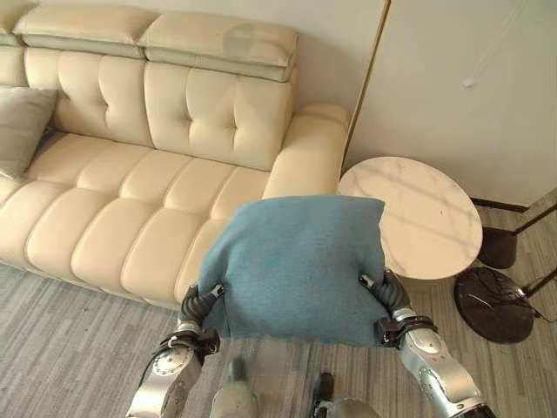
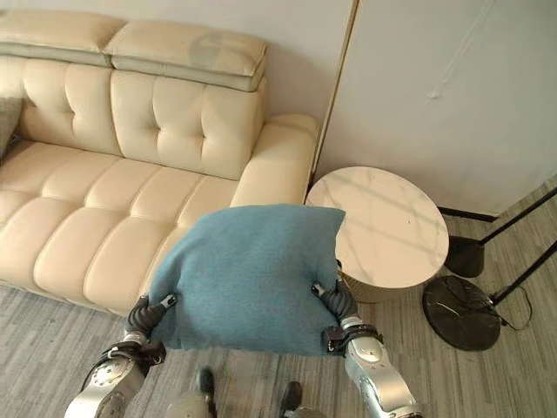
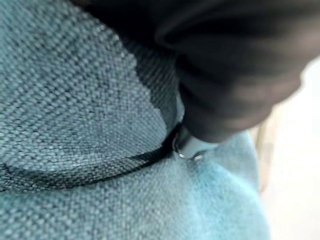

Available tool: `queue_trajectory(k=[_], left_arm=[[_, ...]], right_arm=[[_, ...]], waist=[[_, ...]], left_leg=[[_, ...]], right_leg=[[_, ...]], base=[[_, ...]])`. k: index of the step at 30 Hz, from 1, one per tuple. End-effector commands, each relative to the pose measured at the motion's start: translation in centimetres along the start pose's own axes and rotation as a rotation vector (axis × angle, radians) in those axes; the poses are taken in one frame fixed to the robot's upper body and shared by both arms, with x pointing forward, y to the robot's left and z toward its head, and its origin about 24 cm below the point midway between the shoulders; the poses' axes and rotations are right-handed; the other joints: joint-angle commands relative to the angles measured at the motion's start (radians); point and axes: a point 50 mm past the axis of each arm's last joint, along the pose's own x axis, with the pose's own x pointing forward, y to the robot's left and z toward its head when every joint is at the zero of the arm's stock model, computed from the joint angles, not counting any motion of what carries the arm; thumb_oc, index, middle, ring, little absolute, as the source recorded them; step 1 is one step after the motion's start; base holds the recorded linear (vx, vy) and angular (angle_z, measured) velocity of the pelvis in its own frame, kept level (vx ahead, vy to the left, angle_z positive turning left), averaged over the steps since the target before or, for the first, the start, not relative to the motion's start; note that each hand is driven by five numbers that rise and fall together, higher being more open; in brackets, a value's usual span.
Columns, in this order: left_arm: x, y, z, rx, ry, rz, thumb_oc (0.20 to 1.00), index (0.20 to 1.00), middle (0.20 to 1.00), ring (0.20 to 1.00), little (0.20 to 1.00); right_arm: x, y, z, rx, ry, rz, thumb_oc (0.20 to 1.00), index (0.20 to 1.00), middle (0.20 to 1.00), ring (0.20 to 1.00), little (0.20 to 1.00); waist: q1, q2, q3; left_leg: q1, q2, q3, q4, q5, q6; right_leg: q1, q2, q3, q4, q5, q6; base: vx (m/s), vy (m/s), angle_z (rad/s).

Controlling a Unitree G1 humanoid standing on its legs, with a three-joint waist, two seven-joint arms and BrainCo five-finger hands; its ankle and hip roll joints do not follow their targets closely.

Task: Pick up all the scattered cushions and arrange them neatly on the sofa.

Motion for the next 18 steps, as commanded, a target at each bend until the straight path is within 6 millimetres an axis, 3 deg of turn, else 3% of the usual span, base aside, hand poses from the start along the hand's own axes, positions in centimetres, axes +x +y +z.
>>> queue_trajectory(k=[1, 2, 3, 5, 8, 9, 11, 13, 14, 15, 18], left_arm=[[0.5, -0.4, 6.6, -0.009, -0.336, -0.032, 0.200, 0.200, 0.200, 0.200, 0.200], [0.6, -0.4, 6.4, -0.001, -0.326, -0.043, 0.200, 0.200, 0.200, 0.200, 0.200], [0.5, -0.2, 6.1, -0.001, -0.316, -0.045, 0.200, 0.200, 0.200, 0.200, 0.200], [0.4, 0.3, 5.6, 0.023, -0.294, -0.036, 0.200, 0.200, 0.200, 0.200, 0.200], [0.2, 0.9, 5.3, 0.058, -0.280, -0.032, 0.200, 0.200, 0.200, 0.200, 0.200], [0.3, 1.2, 5.6, 0.078, -0.290, -0.023, 0.200, 0.200, 0.200, 0.200, 0.200], [0.6, 1.2, 6.1, 0.096, -0.303, -0.023, 0.200, 0.200, 0.200, 0.200, 0.200], [0.9, 0.6, 6.7, 0.129, -0.322, -0.043, 0.200, 0.200, 0.200, 0.200, 0.200], [1.0, 0.5, 6.7, 0.132, -0.323, -0.048, 0.200, 0.200, 0.200, 0.200, 0.200], [1.0, 0.5, 6.8, 0.135, -0.324, -0.050, 0.200, 0.200, 0.200, 0.200, 0.200], [1.0, 0.3, 6.8, 0.138, -0.324, -0.056, 0.200, 0.200, 0.200, 0.200, 0.200]], right_arm=[[0.6, 1.7, 4.5, 0.078, -0.249, 0.094, 0.200, 0.200, 0.200, 0.200, 0.200], [0.5, 1.3, 4.1, 0.083, -0.232, 0.084, 0.200, 0.200, 0.200, 0.200, 0.200], [0.4, 1.3, 3.9, 0.088, -0.225, 0.084, 0.200, 0.200, 0.200, 0.200, 0.200], [0.5, 1.6, 3.6, 0.097, -0.212, 0.102, 0.200, 0.200, 0.200, 0.200, 0.200], [0.8, 2.2, 3.3, 0.100, -0.195, 0.124, 0.200, 0.200, 0.200, 0.200, 0.200], [1.0, 2.7, 3.4, 0.103, -0.195, 0.136, 0.200, 0.200, 0.200, 0.200, 0.200], [1.0, 2.9, 3.4, 0.110, -0.197, 0.127, 0.200, 0.200, 0.200, 0.200, 0.200], [0.8, 3.0, 3.5, 0.131, -0.210, 0.109, 0.200, 0.200, 0.200, 0.200, 0.200], [0.8, 3.1, 3.4, 0.139, -0.205, 0.108, 0.200, 0.200, 0.200, 0.200, 0.200], [0.8, 3.0, 3.1, 0.151, -0.194, 0.105, 0.200, 0.200, 0.200, 0.200, 0.200], [0.9, 3.0, 3.2, 0.167, -0.198, 0.102, 0.200, 0.200, 0.200, 0.200, 0.200]], waist=[[0.003, -0.021, -0.032], [-0.007, -0.009, -0.037], [-0.011, -0.001, -0.041], [-0.005, 0.005, -0.052], [0.018, -0.022, -0.061], [0.037, -0.045, -0.060], [0.041, -0.065, -0.055], [0.019, -0.076, -0.038], [0.008, -0.077, -0.032], [-0.009, -0.071, -0.024], [-0.015, -0.073, -0.011]], left_leg=[[0.027, 0.047, 0.017, -0.047, 0.020, -0.063], [0.036, 0.078, 0.104, -0.084, 0.058, -0.084], [0.038, 0.079, 0.123, -0.104, 0.064, -0.084], [0.047, 0.062, 0.119, -0.140, 0.054, -0.082], [0.041, 0.014, 0.100, -0.147, 0.012, -0.053], [0.031, -0.024, 0.082, -0.146, -0.016, -0.027], [0.022, -0.075, 0.045, -0.146, -0.045, 0.005], [0.033, -0.140, -0.004, -0.150, -0.083, 0.050], [0.040, -0.149, -0.019, -0.152, -0.092, 0.057], [0.042, -0.165, -0.026, -0.152, -0.083, 0.070], [0.074, -0.188, -0.028, -0.152, -0.102, 0.073]], right_leg=[[-0.004, 0.036, 0.032, -0.017, -0.177, 0.020], [0.006, 0.013, -0.041, -0.005, -0.175, 0.022], [0.008, 0.007, -0.063, 0.004, -0.172, 0.022], [0.016, -0.006, -0.092, 0.007, -0.154, 0.034], [0.018, -0.038, -0.107, -0.008, -0.107, 0.066], [0.017, -0.069, -0.109, -0.008, -0.080, 0.090], [0.012, -0.100, -0.086, 0.015, -0.072, 0.113], [-0.028, -0.124, 0.025, 0.127, -0.068, 0.127], [-0.055, -0.097, 0.088, 0.152, -0.085, 0.118], [-0.111, -0.026, 0.167, 0.131, -0.086, 0.102], [-0.163, 0.036, 0.146, 0.084, -0.061, 0.089]], base=[[-0.10, 0.206, 1.11], [-0.11, 0.268, 1.07], [-0.07, 0.288, 1.85], [0.02, 0.285, 1.97], [0.05, 0.383, 0.46], [0.03, 0.378, 0.21], [0.07, 0.429, 0.22], [0.12, 0.408, 0.35], [0.13, 0.293, 0.66], [0.13, 0.176, 0.72], [0.16, 0.075, 0.23]])
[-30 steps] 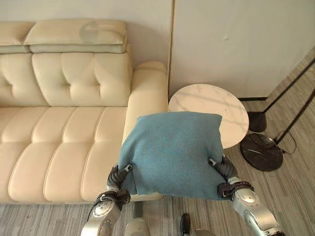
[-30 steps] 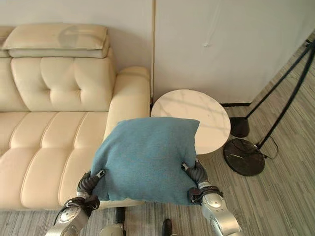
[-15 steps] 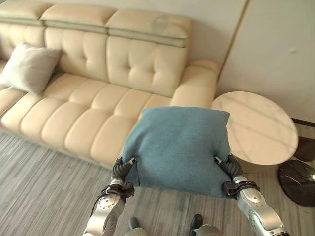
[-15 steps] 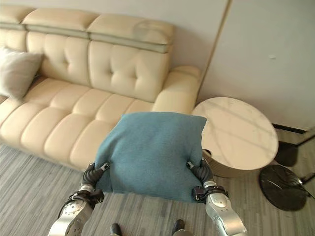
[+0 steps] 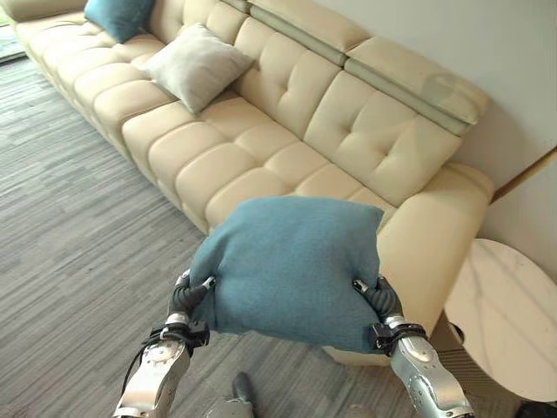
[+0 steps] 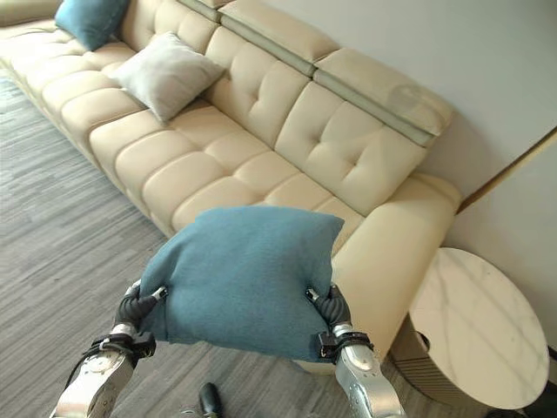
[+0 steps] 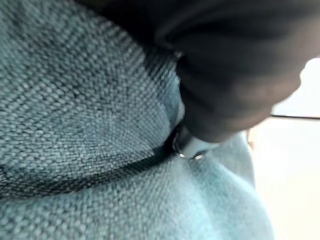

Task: Pick up all the scattered cushions and arrange them neatly on the sofa.

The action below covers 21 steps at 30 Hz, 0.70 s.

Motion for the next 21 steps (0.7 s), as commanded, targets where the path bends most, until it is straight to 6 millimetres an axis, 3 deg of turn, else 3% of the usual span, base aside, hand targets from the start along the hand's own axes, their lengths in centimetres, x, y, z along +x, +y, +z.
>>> queue_trajectory(k=[1, 5, 7, 10, 11, 12, 16, 21], left_arm=[[0.2, -2.0, 4.9, -0.046, -0.259, -0.064, 0.200, 0.200, 0.200, 0.200, 0.200], [0.5, -2.5, 5.2, -0.050, -0.277, -0.069, 0.200, 0.200, 0.200, 0.200, 0.200], [0.4, -2.8, 5.2, -0.056, -0.284, -0.080, 0.200, 0.200, 0.200, 0.200, 0.200], [0.2, -2.5, 4.9, -0.068, -0.277, -0.068, 0.200, 0.200, 0.200, 0.200, 0.200], [0.1, -2.3, 4.7, -0.077, -0.270, -0.054, 0.200, 0.200, 0.200, 0.200, 0.200], [0.0, -2.3, 4.7, -0.077, -0.270, -0.054, 0.200, 0.200, 0.200, 0.200, 0.200], [0.1, -1.8, 4.4, -0.093, -0.259, -0.016, 0.200, 0.200, 0.200, 0.200, 0.200], [-0.1, -1.6, 4.0, -0.100, -0.242, 0.002, 0.200, 0.200, 0.200, 0.200, 0.200]], right_arm=[[0.7, 0.6, 3.9, 0.005, -0.203, 0.068, 0.200, 0.200, 0.200, 0.200, 0.200], [0.5, 0.4, 4.0, 0.007, -0.210, 0.059, 0.200, 0.200, 0.200, 0.200, 0.200], [0.3, 0.3, 3.7, 0.024, -0.207, 0.058, 0.200, 0.200, 0.200, 0.200, 0.200], [0.4, 0.1, 3.6, 0.016, -0.196, 0.057, 0.200, 0.200, 0.200, 0.200, 0.200], [0.3, -0.1, 3.7, 0.000, -0.197, 0.059, 0.200, 0.200, 0.200, 0.200, 0.200], [0.3, -0.1, 3.7, 0.000, -0.196, 0.059, 0.200, 0.200, 0.200, 0.200, 0.200], [0.3, -0.3, 3.6, -0.021, -0.181, 0.061, 0.200, 0.200, 0.200, 0.200, 0.200], [0.3, -0.8, 3.6, -0.042, -0.178, 0.044, 0.200, 0.200, 0.200, 0.200, 0.200]], waist=[[-0.025, 0.002, -0.016], [-0.042, -0.002, -0.001], [-0.049, -0.010, -0.022], [-0.057, -0.009, -0.051], [-0.058, -0.007, -0.057], [-0.058, -0.007, -0.056], [-0.039, -0.010, -0.046], [-0.025, -0.027, -0.047]], left_leg=[[0.091, 0.046, -0.118, -0.017, -0.115, -0.119], [0.130, 0.026, -0.142, -0.017, -0.138, -0.120], [0.165, 0.015, -0.154, -0.004, -0.170, -0.128], [0.185, 0.039, -0.137, 0.076, -0.228, -0.150], [0.166, 0.068, -0.130, 0.205, -0.225, -0.172], [0.164, 0.070, -0.130, 0.210, -0.228, -0.172], [0.074, 0.088, -0.188, 0.402, -0.155, -0.190], [-0.003, 0.093, -0.293, 0.298, -0.178, -0.169]], right_leg=[[-0.046, 0.156, -0.111, -0.155, 0.011, -0.110], [-0.073, 0.167, -0.167, -0.192, 0.039, -0.097], [-0.035, 0.174, -0.162, -0.216, 0.039, -0.118], [0.011, 0.179, -0.158, -0.228, 0.026, -0.134], [0.054, 0.189, -0.144, -0.235, 0.007, -0.153], [0.055, 0.190, -0.144, -0.236, 0.007, -0.154], [0.113, 0.207, -0.096, -0.254, -0.020, -0.187], [0.139, 0.192, -0.010, -0.260, -0.043, -0.182]], base=[[0.18, 0.022, 0.02], [0.17, -0.006, 0.39], [0.31, -0.093, 0.37], [0.30, -0.124, 0.34], [0.25, -0.128, 0.04], [0.21, -0.125, -0.05], [0.13, -0.061, -0.36], [0.13, 0.039, -0.71]])
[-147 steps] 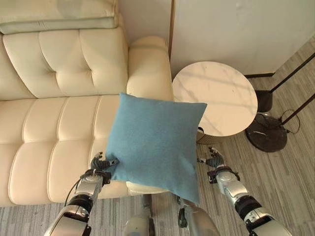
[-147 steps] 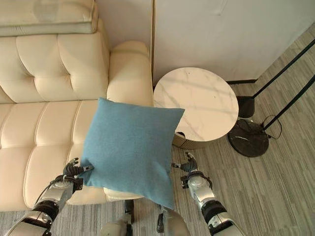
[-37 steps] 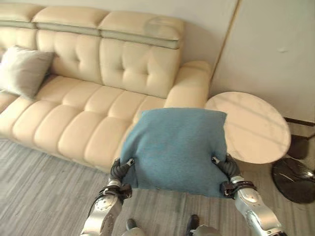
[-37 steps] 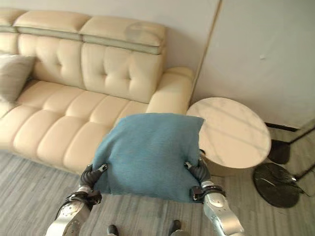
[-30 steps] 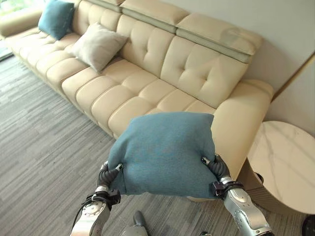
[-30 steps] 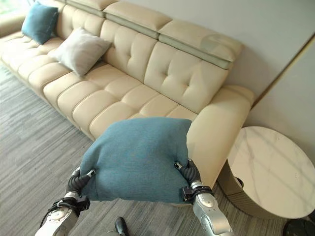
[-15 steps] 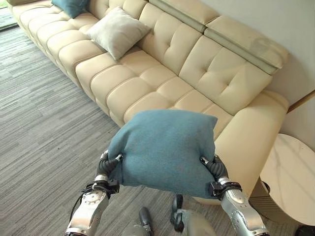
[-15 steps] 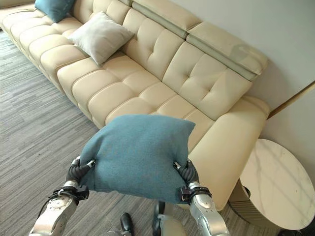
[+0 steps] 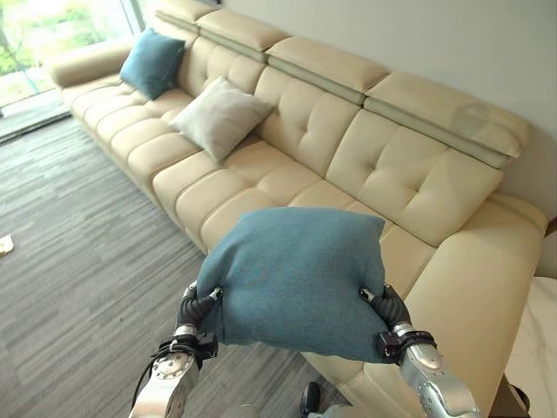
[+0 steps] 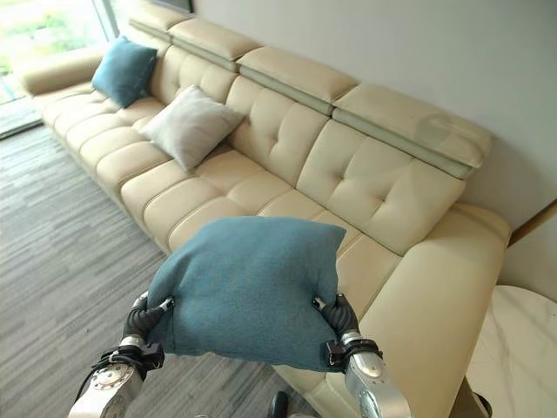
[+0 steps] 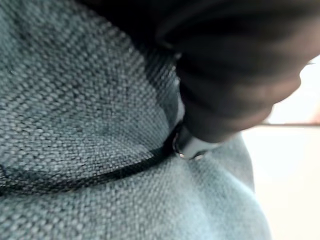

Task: Pick up all the scattered cushions and arrange them neatly on the sofa.

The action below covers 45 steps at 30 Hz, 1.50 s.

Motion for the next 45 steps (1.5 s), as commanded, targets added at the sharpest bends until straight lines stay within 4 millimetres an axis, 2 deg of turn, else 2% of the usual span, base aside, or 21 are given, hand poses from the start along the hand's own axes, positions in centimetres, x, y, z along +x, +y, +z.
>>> queue_trajectory(k=[1, 4, 5, 7, 10, 13, 15, 19, 20, 21, 24, 27, 32, 34, 35, 36, 39, 40, 42, 43, 45], left_arm=[[0.9, -0.6, 5.5, -0.054, -0.276, -0.018, 0.200, 0.200, 0.200, 0.200, 0.200], [0.6, -0.4, 5.6, -0.055, -0.283, 0.002, 0.200, 0.200, 0.200, 0.200, 0.200], [0.5, -0.3, 5.6, -0.060, -0.286, 0.016, 0.200, 0.200, 0.200, 0.200, 0.200], [0.5, -0.4, 5.7, -0.063, -0.289, 0.021, 0.200, 0.200, 0.200, 0.200, 0.200], [0.2, -0.6, 5.7, -0.071, -0.300, 0.013, 0.200, 0.200, 0.200, 0.200, 0.200], [0.1, -0.9, 5.7, -0.062, -0.302, -0.009, 0.200, 0.200, 0.200, 0.200, 0.200], [0.0, -0.6, 5.4, -0.042, -0.284, -0.016, 0.200, 0.200, 0.200, 0.200, 0.200], [0.2, -0.5, 5.4, -0.032, -0.284, -0.017, 0.200, 0.200, 0.200, 0.200, 0.200], [0.3, -0.2, 5.8, -0.026, -0.295, -0.007, 0.200, 0.200, 0.200, 0.200, 0.200], [0.4, -0.2, 5.8, -0.026, -0.296, -0.007, 0.200, 0.200, 0.200, 0.200, 0.200], [0.6, 0.2, 6.6, -0.006, -0.329, 0.001, 0.200, 0.200, 0.200, 0.200, 0.200], [0.6, 0.2, 6.3, 0.016, -0.318, -0.005, 0.200, 0.200, 0.200, 0.200, 0.200], [1.5, -1.1, 5.3, 0.049, -0.262, -0.046, 0.200, 0.200, 0.200, 0.200, 0.200], [1.8, -1.5, 5.3, 0.066, -0.255, -0.060, 0.200, 0.200, 0.200, 0.200, 0.200], [3.0, -2.5, 6.1, 0.103, -0.278, -0.079, 0.200, 0.200, 0.200, 0.200, 0.200], [3.0, -2.5, 6.2, 0.103, -0.280, -0.079, 0.200, 0.200, 0.200, 0.200, 0.200], [5.1, -4.8, 9.6, 0.136, -0.381, -0.117, 0.200, 0.200, 0.200, 0.200, 0.200], [6.0, -5.8, 11.6, 0.136, -0.431, -0.131, 0.200, 0.200, 0.200, 0.200, 0.200], [7.8, -7.7, 17.6, 0.162, -0.581, -0.141, 0.200, 0.200, 0.200, 0.200, 0.200], [8.2, -8.8, 21.6, 0.181, -0.683, -0.142, 0.200, 0.200, 0.200, 0.200, 0.200], [7.8, -9.0, 27.8, 0.248, -0.859, -0.104, 0.200, 0.200, 0.200, 0.200, 0.200]], right_arm=[[0.6, 0.5, 3.8, 0.003, -0.199, 0.047, 0.200, 0.200, 0.200, 0.200, 0.200], [0.5, 0.1, 3.8, -0.016, -0.200, 0.031, 0.200, 0.200, 0.200, 0.200, 0.200], [0.3, -0.2, 3.7, -0.029, -0.194, 0.014, 0.200, 0.200, 0.200, 0.200, 0.200], [0.2, -0.3, 3.7, -0.039, -0.194, 0.007, 0.200, 0.200, 0.200, 0.200, 0.200], [-0.1, -0.5, 3.7, -0.065, -0.197, 0.009, 0.200, 0.200, 0.200, 0.200, 0.200], [-0.2, -0.8, 3.4, -0.077, -0.182, -0.002, 0.200, 0.200, 0.200, 0.200, 0.200], [0.0, -0.1, 3.2, -0.088, -0.168, 0.020, 0.200, 0.200, 0.200, 0.200, 0.200], [0.3, 0.4, 3.4, -0.091, -0.178, 0.034, 0.200, 0.200, 0.200, 0.200, 0.200], [0.8, 1.3, 3.9, -0.092, -0.197, 0.060, 0.200, 0.200, 0.200, 0.200, 0.200], [0.8, 1.3, 3.9, -0.092, -0.198, 0.060, 0.200, 0.200, 0.200, 0.200, 0.200], [1.4, 2.2, 4.6, -0.112, -0.221, 0.092, 0.200, 0.200, 0.200, 0.200, 0.200], [1.7, 2.5, 4.0, -0.139, -0.193, 0.107, 0.200, 0.200, 0.200, 0.200, 0.200], [2.6, 2.5, 2.7, -0.198, -0.115, 0.090, 0.200, 0.200, 0.200, 0.200, 0.200], [2.8, 2.5, 2.7, -0.211, -0.109, 0.083, 0.200, 0.200, 0.200, 0.200, 0.200], [4.1, 3.0, 3.7, -0.243, -0.132, 0.068, 0.200, 0.200, 0.200, 0.200, 0.200], [4.1, 3.0, 3.7, -0.243, -0.134, 0.068, 0.200, 0.200, 0.200, 0.200, 0.200], [6.5, 4.8, 7.4, -0.265, -0.238, 0.071, 0.200, 0.200, 0.200, 0.200, 0.200], [7.5, 5.9, 9.3, -0.267, -0.290, 0.075, 0.200, 0.200, 0.200, 0.200, 0.200], [9.3, 7.1, 14.9, -0.299, -0.426, 0.041, 0.200, 0.200, 0.200, 0.200, 0.200], [10.0, 7.5, 18.7, -0.318, -0.517, 0.014, 0.200, 0.200, 0.200, 0.200, 0.200], [10.0, 7.4, 24.0, -0.356, -0.648, -0.044, 0.200, 0.200, 0.200, 0.200, 0.200]], waist=[[-0.030, -0.026, -0.008], [-0.022, -0.006, -0.004], [-0.015, 0.008, 0.006], [-0.010, 0.013, 0.012], [-0.011, 0.052, 0.005], [-0.019, 0.062, -0.011], [-0.019, 0.058, -0.030], [-0.015, 0.055, -0.033], [-0.001, 0.059, -0.016], [0.000, 0.060, -0.018], [0.012, 0.068, -0.009], [0.012, 0.058, -0.023], [0.018, 0.060, -0.032], [0.016, 0.061, -0.031], [0.013, 0.064, -0.023], [0.013, 0.064, -0.022], [0.012, 0.063, 0.033], [0.014, 0.060, 0.062], [0.019, 0.054, 0.124], [0.021, 0.052, 0.145], [0.023, 0.050, 0.152]], left_leg=[[0.062, 0.040, -0.067, -0.204, 0.087, -0.005], [0.015, 0.059, -0.162, -0.310, 0.185, -0.022], [-0.015, 0.063, -0.215, -0.374, 0.221, -0.028], [-0.022, 0.060, -0.231, -0.398, 0.232, -0.031], [0.010, 0.058, -0.270, -0.452, 0.250, -0.042], [0.030, 0.049, -0.258, -0.443, 0.248, -0.041], [0.084, 0.033, -0.169, -0.448, 0.220, -0.007], [0.111, 0.027, -0.094, -0.449, 0.200, 0.013], [0.135, 0.041, -0.029, -0.450, 0.186, 0.017], [0.132, 0.042, -0.027, -0.450, 0.189, 0.017], [0.137, 0.047, 0.041, -0.450, 0.181, 0.013], [0.150, 0.035, 0.067, -0.439, 0.167, 0.019], [0.177, 0.025, 0.056, -0.459, 0.162, 0.022], [0.177, 0.024, 0.054, -0.461, 0.161, 0.022], [0.170, 0.021, 0.050, -0.460, 0.156, 0.023], [0.169, 0.021, 0.051, -0.460, 0.156, 0.024], [0.101, 0.021, 0.047, -0.414, 0.150, 0.028], [0.049, 0.025, 0.042, -0.377, 0.149, 0.027], [-0.071, 0.035, 0.029, -0.300, 0.146, 0.022], [-0.142, 0.037, 0.017, -0.265, 0.150, 0.017], [-0.220, 0.036, 0.006, -0.237, 0.155, 0.009]], right_leg=[[0.020, -0.055, -0.004, 0.023, -0.160, 0.167], [0.038, -0.041, 0.047, 0.026, -0.178, 0.166], [0.053, -0.036, 0.082, 0.031, -0.195, 0.167], [0.059, -0.035, 0.096, 0.037, -0.205, 0.168], [0.069, -0.025, 0.144, 0.052, -0.218, 0.170], [0.074, -0.040, 0.153, 0.049, -0.213, 0.180], [0.068, -0.080, 0.201, 0.039, -0.183, 0.210], [0.045, -0.097, 0.228, 0.058, -0.169, 0.230], [-0.004, -0.109, 0.153, 0.129, -0.159, 0.240], [-0.008, -0.108, 0.154, 0.128, -0.156, 0.239], [-0.057, -0.150, -0.063, 0.163, -0.147, 0.241], [-0.025, -0.150, -0.083, 0.099, -0.136, 0.240], [0.024, -0.154, -0.091, 0.042, -0.125, 0.244], [0.028, -0.154, -0.091, 0.037, -0.125, 0.245], [0.021, -0.154, -0.079, 0.034, -0.125, 0.248], [0.020, -0.154, -0.079, 0.035, -0.125, 0.248], [-0.042, -0.158, -0.058, 0.060, -0.127, 0.245], [-0.082, -0.161, -0.048, 0.080, -0.126, 0.242], [-0.182, -0.167, -0.030, 0.129, -0.123, 0.237], [-0.245, -0.172, -0.025, 0.158, -0.118, 0.235], [-0.315, -0.173, -0.024, 0.182, -0.115, 0.234]], base=[[0.13, 0.073, -0.80], [0.15, 0.109, -0.80], [0.15, 0.145, -0.78], [0.08, 0.108, -0.69], [0.09, 0.178, -0.76], [0.13, 0.224, -0.74], [0.17, 0.293, -0.66], [0.04, 0.138, -0.70], [-0.02, 0.104, -0.71], [-0.08, 0.084, -1.29], [-0.08, 0.064, -1.09], [0.07, 0.018, -0.36], [0.11, 0.011, -0.06], [0.08, 0.011, 0.12], [0.06, 0.010, 0.10], [0.03, 0.015, 0.05], [-0.15, -0.006, 0.00], [-0.32, -0.046, -0.01], [-0.39, -0.067, 0.03], [-0.34, -0.070, 0.12], [-0.18, -0.053, 0.15]])
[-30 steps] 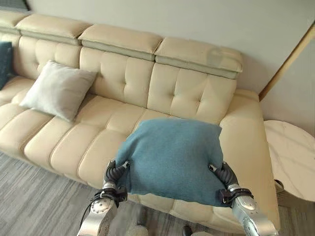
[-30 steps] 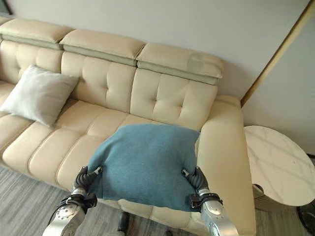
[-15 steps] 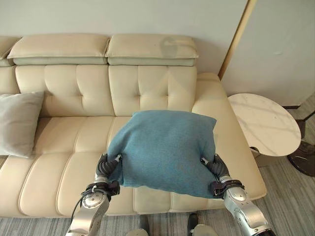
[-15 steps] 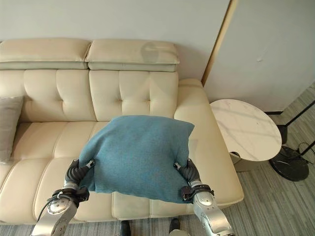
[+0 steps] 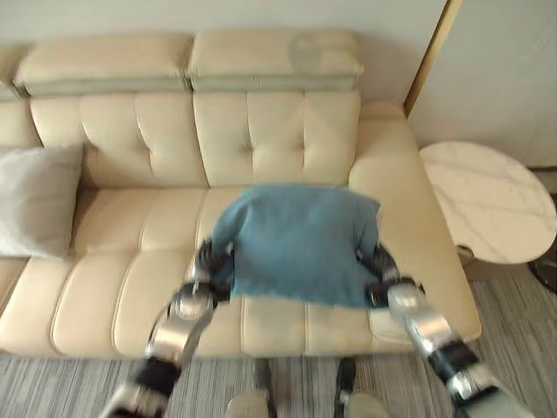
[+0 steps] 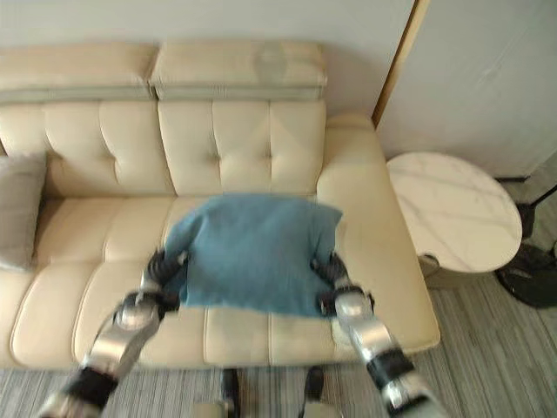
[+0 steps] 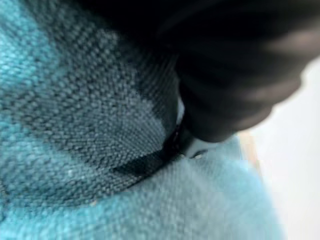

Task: Pick up all the scattered cushions and arrange them neatly on the sofa.

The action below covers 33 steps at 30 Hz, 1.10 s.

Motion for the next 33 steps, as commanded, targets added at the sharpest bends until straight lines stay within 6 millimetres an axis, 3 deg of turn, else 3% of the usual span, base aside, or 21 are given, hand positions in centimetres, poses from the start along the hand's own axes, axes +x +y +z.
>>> queue_trajectory(k=[1, 3, 4, 6, 7, 11, 12, 13, 15, 16, 17, 20, 24, 25, 26, 27, 30, 33], left_arm=[[0.7, 1.4, 16.0, 0.044, -0.651, 0.011, 0.200, 0.200, 0.200, 0.200, 0.200], [0.6, 2.3, 20.0, 0.121, -0.780, 0.099, 0.200, 0.200, 0.200, 0.200, 0.200], [0.5, 3.8, 22.4, 0.221, -0.857, 0.239, 0.200, 0.200, 0.200, 0.200, 0.200], [0.6, 4.6, 23.9, 0.318, -0.893, 0.370, 0.200, 0.200, 0.200, 0.200, 0.200], [1.6, 6.0, 25.3, 0.551, -0.882, 0.587, 0.200, 0.200, 0.200, 0.200, 0.200], [1.9, 6.4, 27.6, 0.824, -0.883, 0.752, 0.200, 0.200, 0.200, 0.200, 0.200], [1.9, 6.3, 28.5, 0.845, -0.882, 0.789, 0.200, 0.200, 0.200, 0.200, 0.200], [2.0, 6.4, 28.4, 0.853, -0.869, 0.793, 0.200, 0.200, 0.200, 0.200, 0.200], [2.3, 6.7, 28.1, 0.878, -0.839, 0.807, 0.200, 0.200, 0.200, 0.200, 0.200], [2.7, 6.6, 27.6, 0.903, -0.805, 0.794, 0.642, 0.642, 0.642, 0.642, 0.642], [2.9, 6.2, 27.4, 0.908, -0.791, 0.771, 1.000, 1.000, 1.000, 1.000, 1.000], [3.7, 6.1, 26.4, 0.921, -0.709, 0.713, 1.000, 1.000, 1.000, 1.000, 1.000], [4.6, 6.5, 24.7, 0.777, -0.587, 0.622, 1.000, 1.000, 1.000, 1.000, 1.000], [5.1, 6.5, 23.7, 0.564, -0.500, 0.537, 1.000, 1.000, 1.000, 1.000, 1.000], [5.8, 6.4, 21.6, 0.131, -0.373, 0.377, 1.000, 1.000, 1.000, 1.000, 1.000], [5.9, 6.6, 20.8, -0.053, -0.351, 0.327, 1.000, 1.000, 1.000, 1.000, 1.000], [6.0, 7.2, 19.1, -0.131, -0.321, 0.304, 1.000, 1.000, 1.000, 1.000, 1.000], [6.0, 8.6, 15.2, -0.179, -0.254, 0.290, 1.000, 1.000, 1.000, 1.000, 1.000]], right_arm=[[-1.0, 0.3, 13.7, 0.080, -0.557, -0.015, 0.200, 0.200, 0.200, 0.200, 0.200], [-1.5, -1.3, 18.4, 0.063, -0.713, -0.086, 0.200, 0.200, 0.200, 0.200, 0.200], [-2.3, -2.2, 21.5, 0.048, -0.831, -0.155, 0.200, 0.200, 0.200, 0.200, 0.200], [-3.1, -3.0, 24.1, 0.009, -0.932, -0.243, 0.200, 0.200, 0.200, 0.200, 0.200], [-3.7, -3.3, 26.8, -0.108, -1.034, -0.416, 0.200, 0.200, 0.200, 0.200, 0.200], [-3.2, -3.3, 27.8, -0.305, -1.046, -0.586, 0.200, 0.200, 0.200, 0.200, 0.200], [-2.8, -3.2, 28.2, -0.382, -1.024, -0.642, 0.906, 0.906, 0.906, 0.906, 0.906], [-2.5, -3.1, 28.1, -0.415, -1.008, -0.653, 1.000, 1.000, 1.000, 1.000, 1.000], [-1.9, -3.6, 27.5, -0.485, -0.959, -0.684, 1.000, 1.000, 1.000, 1.000, 1.000], [-1.5, -3.7, 27.0, -0.520, -0.931, -0.686, 1.000, 1.000, 1.000, 1.000, 1.000], [-1.2, -4.0, 26.7, -0.547, -0.908, -0.686, 1.000, 1.000, 1.000, 1.000, 1.000], [-0.1, -4.4, 25.6, -0.596, -0.817, -0.666, 1.000, 1.000, 1.000, 1.000, 1.000], [1.1, -5.0, 23.6, -0.613, -0.691, -0.616, 1.000, 1.000, 1.000, 1.000, 1.000], [1.8, -5.6, 22.3, -0.599, -0.605, -0.592, 1.000, 1.000, 1.000, 1.000, 1.000], [2.7, -7.0, 19.6, -0.531, -0.448, -0.552, 1.000, 1.000, 1.000, 1.000, 1.000], [2.9, -7.4, 18.2, -0.475, -0.398, -0.542, 1.000, 1.000, 1.000, 1.000, 1.000], [3.1, -7.2, 16.7, -0.391, -0.361, -0.520, 1.000, 1.000, 1.000, 1.000, 1.000], [3.1, -7.0, 13.1, -0.249, -0.296, -0.479, 1.000, 1.000, 1.000, 1.000, 1.000]], waist=[[0.006, -0.062, 0.009], [0.003, -0.067, 0.017], [0.006, -0.064, 0.024], [0.007, -0.066, 0.027], [0.013, -0.065, 0.036], [0.016, -0.057, 0.036], [0.016, -0.056, 0.034], [0.018, -0.056, 0.033], [0.022, -0.054, 0.032], [0.022, -0.056, 0.030], [0.022, -0.058, 0.026], [0.018, -0.069, 0.013], [0.018, -0.082, -0.001], [0.018, -0.086, -0.004], [0.018, -0.080, -0.004], [0.019, -0.074, -0.006], [0.015, -0.067, 0.000], [0.010, -0.056, 0.005]], left_leg=[[-0.034, -0.021, -0.044, 0.064, -0.170, -0.031], [-0.121, -0.021, -0.062, 0.105, -0.174, -0.032], [-0.184, -0.017, -0.081, 0.144, -0.204, -0.037], [-0.282, -0.018, -0.094, 0.201, -0.219, -0.035], [-0.426, -0.017, -0.112, 0.280, -0.232, -0.031], [-0.597, -0.025, -0.141, 0.366, -0.245, -0.017], [-0.658, -0.027, -0.148, 0.387, -0.247, -0.014], [-0.678, -0.028, -0.151, 0.386, -0.245, -0.013], [-0.705, -0.035, -0.157, 0.379, -0.241, -0.013], [-0.718, -0.039, -0.159, 0.375, -0.236, -0.013], [-0.725, -0.040, -0.159, 0.367, -0.232, -0.014], [-0.739, -0.048, -0.159, 0.345, -0.217, -0.018], [-0.740, -0.053, -0.162, 0.320, -0.202, -0.021], [-0.729, -0.055, -0.164, 0.308, -0.196, -0.024], [-0.669, -0.053, -0.169, 0.268, -0.185, -0.027], [-0.617, -0.057, -0.169, 0.244, -0.180, -0.030], [-0.537, -0.058, -0.162, 0.204, -0.175, -0.033], [-0.407, -0.063, -0.155, 0.148, -0.168, -0.036]], right_leg=[[-0.053, -0.028, 0.060, 0.051, -0.146, 0.041], [-0.139, -0.035, 0.058, 0.095, -0.152, 0.042], [-0.203, -0.036, 0.068, 0.140, -0.178, 0.050], [-0.298, -0.040, 0.074, 0.193, -0.190, 0.049], [-0.432, -0.055, 0.081, 0.270, -0.199, 0.050], [-0.595, -0.067, 0.091, 0.361, -0.217, 0.049], [-0.645, -0.070, 0.088, 0.379, -0.220, 0.050], [-0.662, -0.072, 0.088, 0.377, -0.219, 0.050], [-0.689, -0.072, 0.084, 0.380, -0.217, 0.050], [-0.698, -0.072, 0.086, 0.374, -0.214, 0.050], [-0.704, -0.073, 0.083, 0.370, -0.211, 0.050], [-0.719, -0.069, 0.082, 0.354, -0.200, 0.050], [-0.718, -0.064, 0.077, 0.336, -0.186, 0.050], [-0.704, -0.063, 0.073, 0.320, -0.179, 0.049], [-0.645, -0.059, 0.066, 0.282, -0.166, 0.050], [-0.597, -0.055, 0.060, 0.262, -0.162, 0.053], [-0.526, -0.052, 0.053, 0.226, -0.155, 0.055], [-0.409, -0.045, 0.045, 0.179, -0.149, 0.057]], base=[[-0.07, -0.020, 0.14], [-0.05, -0.031, 0.14], [-0.01, -0.038, 0.16], [-0.07, -0.024, 0.28], [-0.15, -0.020, 0.25], [-0.06, 0.015, 0.22], [0.01, 0.003, 0.26], [0.00, -0.007, 0.14], [0.02, -0.003, 0.07], [0.03, -0.018, 0.06], [0.01, -0.024, 0.06], [0.00, -0.011, 0.08], [-0.01, -0.013, 0.04], [-0.07, -0.032, -0.06], [-0.08, -0.010, -0.05], [-0.07, 0.017, -0.06], [0.00, 0.016, -0.04], [0.01, 0.051, 0.01]])
